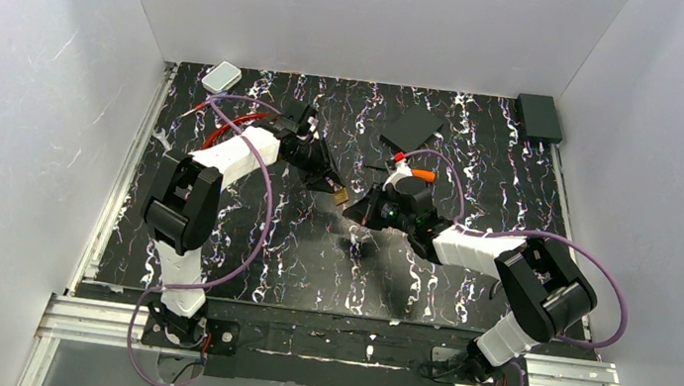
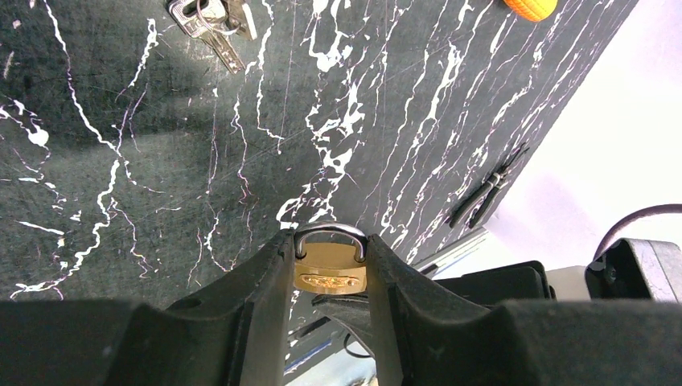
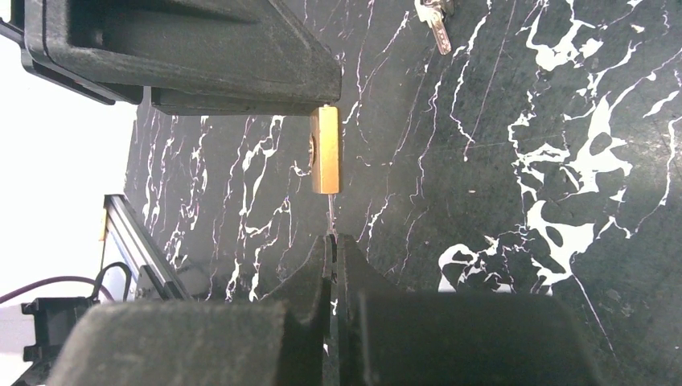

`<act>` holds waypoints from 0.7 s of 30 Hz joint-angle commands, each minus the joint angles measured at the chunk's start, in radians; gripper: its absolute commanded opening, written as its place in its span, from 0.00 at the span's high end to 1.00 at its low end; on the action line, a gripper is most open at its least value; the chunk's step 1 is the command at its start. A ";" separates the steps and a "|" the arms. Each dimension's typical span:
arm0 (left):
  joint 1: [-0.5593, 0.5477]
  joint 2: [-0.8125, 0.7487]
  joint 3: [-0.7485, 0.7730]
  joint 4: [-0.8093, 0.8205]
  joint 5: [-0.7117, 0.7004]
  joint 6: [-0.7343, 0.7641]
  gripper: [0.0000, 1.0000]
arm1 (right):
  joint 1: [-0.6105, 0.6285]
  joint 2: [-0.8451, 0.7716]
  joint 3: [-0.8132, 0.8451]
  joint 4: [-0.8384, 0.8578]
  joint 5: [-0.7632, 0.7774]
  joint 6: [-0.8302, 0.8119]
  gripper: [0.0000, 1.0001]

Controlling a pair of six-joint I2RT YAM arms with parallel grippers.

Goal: Unlock with the key

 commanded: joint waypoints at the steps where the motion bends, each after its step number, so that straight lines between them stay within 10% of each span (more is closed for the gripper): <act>1: 0.004 -0.067 -0.010 -0.009 0.028 0.006 1.00 | -0.013 0.005 0.051 0.070 -0.021 -0.025 0.99; 21: 0.004 -0.068 -0.011 0.003 0.036 0.007 1.00 | -0.056 0.062 0.120 0.037 -0.143 -0.062 0.99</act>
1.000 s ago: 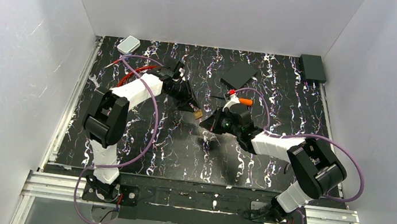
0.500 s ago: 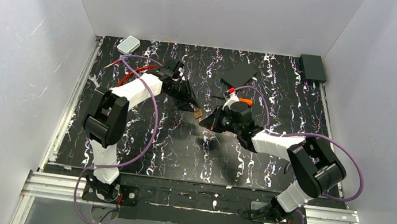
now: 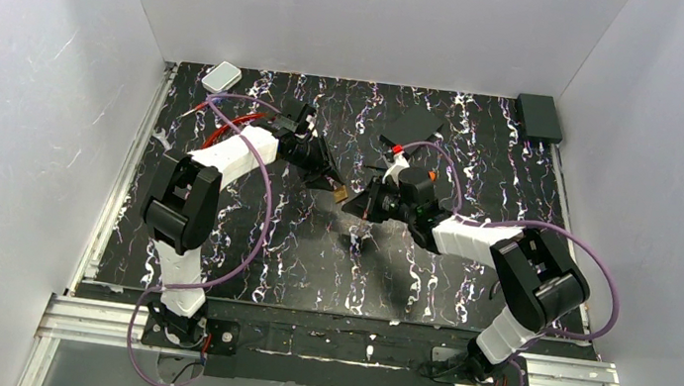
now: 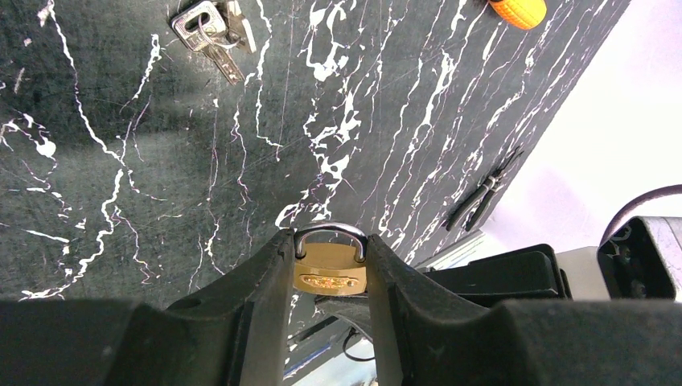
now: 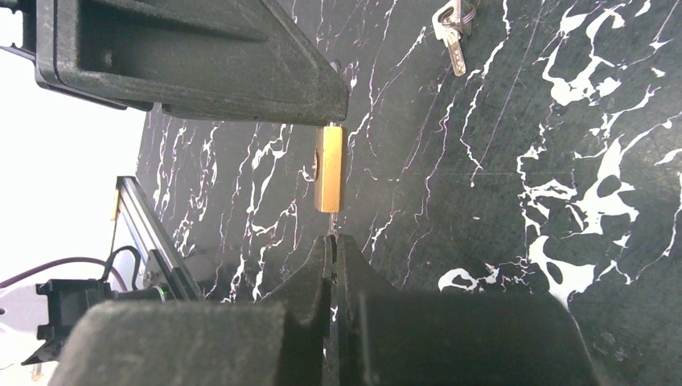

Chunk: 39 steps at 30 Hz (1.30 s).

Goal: Unlock with the key

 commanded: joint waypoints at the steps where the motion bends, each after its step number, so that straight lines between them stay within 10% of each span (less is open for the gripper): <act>1: -0.005 -0.068 -0.012 -0.012 0.032 0.006 1.00 | -0.012 0.006 0.059 0.041 -0.023 -0.025 0.99; 39: -0.005 -0.060 -0.021 0.011 0.071 -0.014 1.00 | -0.030 0.023 0.040 0.243 0.062 0.065 0.99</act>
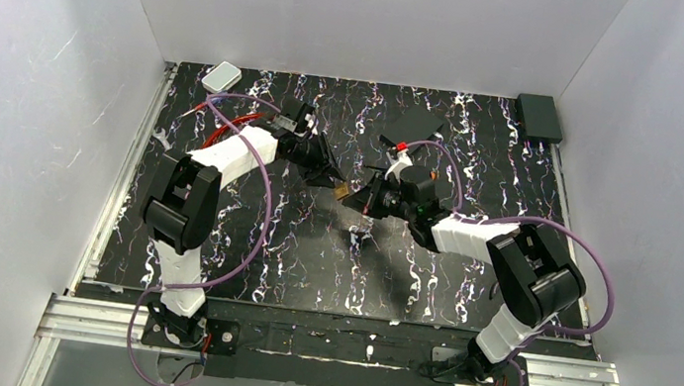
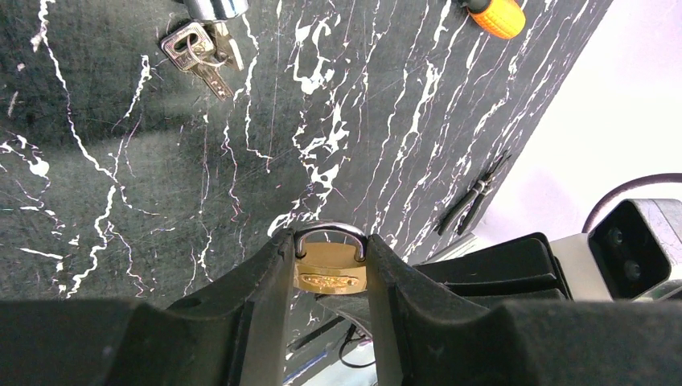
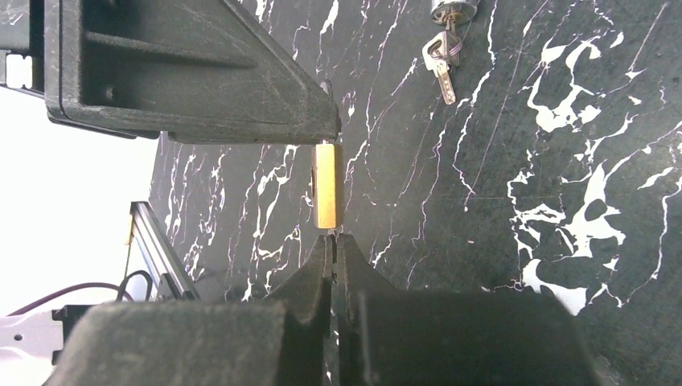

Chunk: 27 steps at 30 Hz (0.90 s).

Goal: Unlock with the key

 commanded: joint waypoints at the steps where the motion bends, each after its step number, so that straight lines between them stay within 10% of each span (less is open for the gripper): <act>1: -0.009 -0.060 -0.016 -0.028 0.060 -0.008 1.00 | -0.011 -0.007 0.029 0.198 0.040 0.023 0.99; 13: -0.014 -0.064 -0.020 -0.026 0.063 -0.011 1.00 | -0.012 0.011 0.089 0.214 0.021 0.001 0.98; 27: -0.011 -0.026 -0.048 -0.005 0.068 -0.039 1.00 | -0.012 -0.014 -0.051 0.144 -0.060 -0.018 0.71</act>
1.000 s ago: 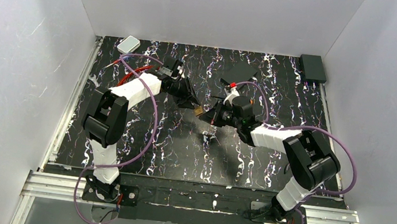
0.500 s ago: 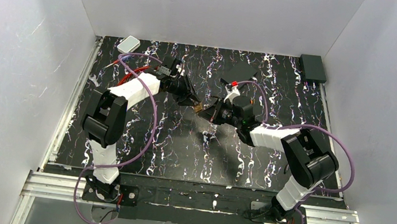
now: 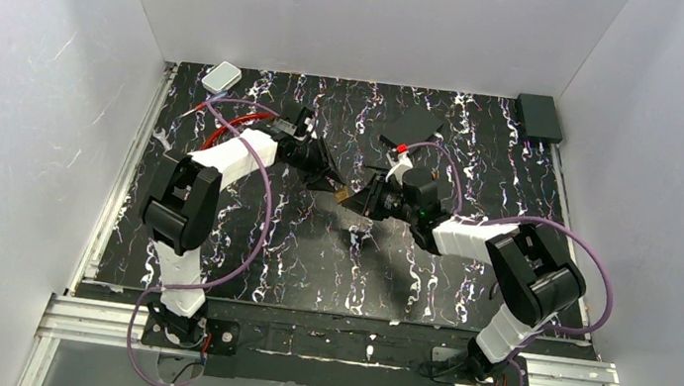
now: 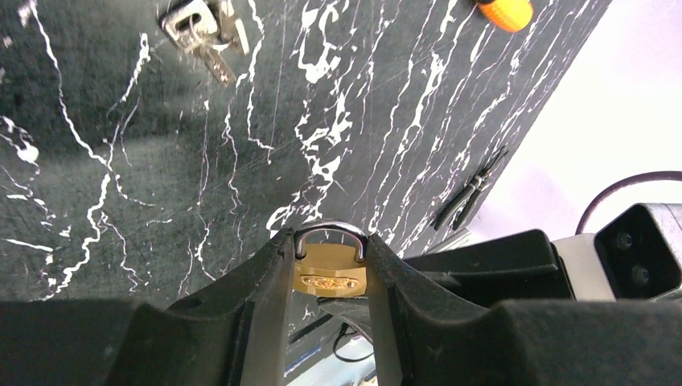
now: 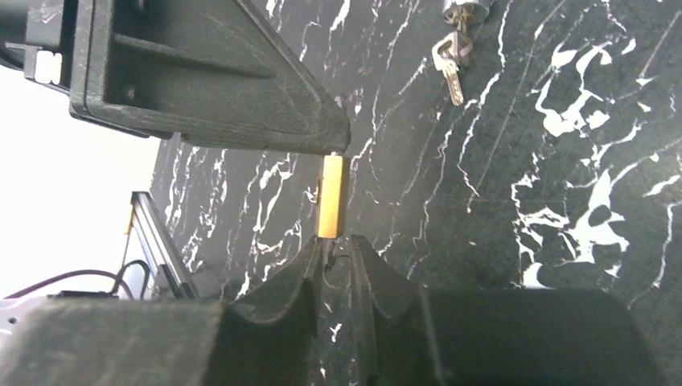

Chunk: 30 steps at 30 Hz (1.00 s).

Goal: Unlock with the key

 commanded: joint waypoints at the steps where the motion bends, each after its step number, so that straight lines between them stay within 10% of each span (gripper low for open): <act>1: -0.012 -0.016 -0.020 -0.027 0.058 -0.013 1.00 | -0.006 -0.019 -0.043 0.102 -0.030 0.006 0.68; 11: -0.007 -0.023 -0.020 -0.025 0.054 -0.009 1.00 | -0.007 -0.052 -0.056 0.035 -0.053 -0.049 0.52; 30: -0.002 -0.027 -0.021 -0.024 0.054 -0.009 1.00 | -0.006 -0.025 -0.033 0.030 -0.060 -0.054 0.78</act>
